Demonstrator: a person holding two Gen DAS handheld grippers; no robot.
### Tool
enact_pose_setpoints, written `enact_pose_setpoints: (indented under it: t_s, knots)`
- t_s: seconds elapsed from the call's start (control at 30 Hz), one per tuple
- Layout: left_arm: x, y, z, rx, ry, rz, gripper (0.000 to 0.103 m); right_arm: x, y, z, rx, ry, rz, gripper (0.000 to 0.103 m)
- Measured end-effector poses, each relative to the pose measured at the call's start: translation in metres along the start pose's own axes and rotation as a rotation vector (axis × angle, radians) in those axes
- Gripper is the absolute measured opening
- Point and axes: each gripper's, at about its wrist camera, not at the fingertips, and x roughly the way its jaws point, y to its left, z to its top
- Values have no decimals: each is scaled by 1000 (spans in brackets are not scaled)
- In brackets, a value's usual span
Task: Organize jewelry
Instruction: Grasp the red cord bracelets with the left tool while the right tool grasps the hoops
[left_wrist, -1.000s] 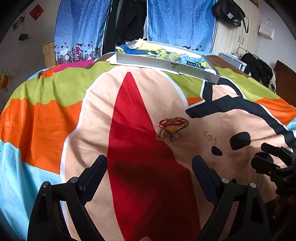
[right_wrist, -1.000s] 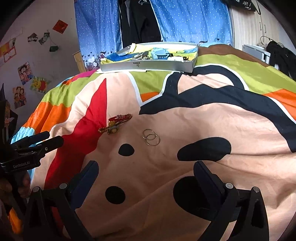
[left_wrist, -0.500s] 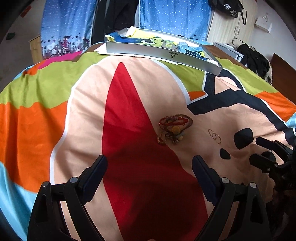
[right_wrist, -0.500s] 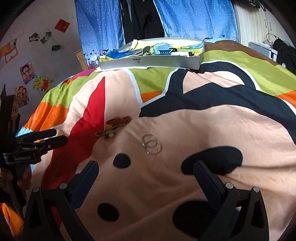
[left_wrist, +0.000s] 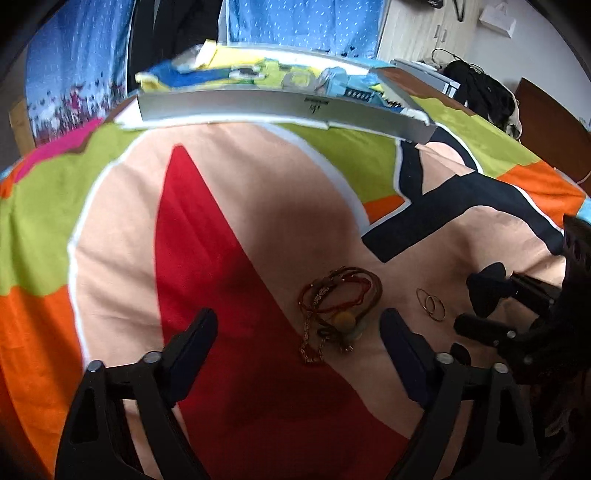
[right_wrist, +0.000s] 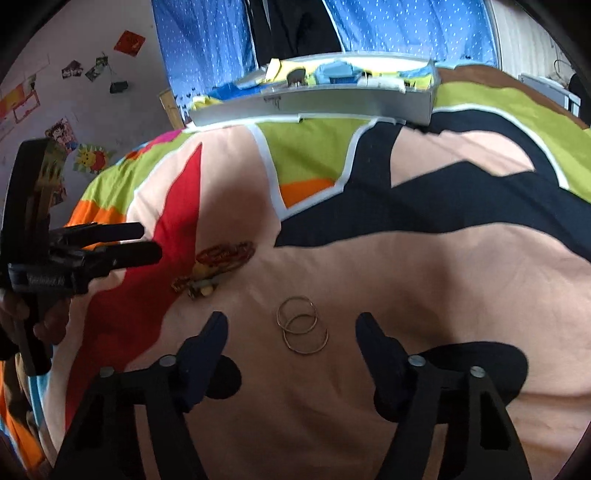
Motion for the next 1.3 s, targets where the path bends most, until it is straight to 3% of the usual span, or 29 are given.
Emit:
enact_pose_setpoints:
  t_s: [0.1, 0.3, 0.43, 0.7, 1.13, 1.27, 1.3]
  knots:
    - [15, 15, 3, -63, 42, -53, 57, 7, -3, 0, 15, 17, 1, 64]
    - [43, 35, 6, -188, 127, -175, 33, 15, -4, 2, 17, 28, 10, 49]
    - [53, 42, 11, -219, 160, -202, 31, 21, -6, 2, 30, 43, 25, 43]
    - [52, 62, 25, -325, 178, -231, 31, 25, -14, -3, 62, 58, 37, 42]
    - [56, 55, 23, -288, 205, -143, 30, 30, -14, 0, 70, 76, 42, 42]
    - [59, 47, 21, -248, 207, -102, 3, 30, -13, -1, 74, 77, 55, 36]
    - [60, 46, 21, -248, 206, -104, 3, 31, -12, -1, 75, 78, 61, 30]
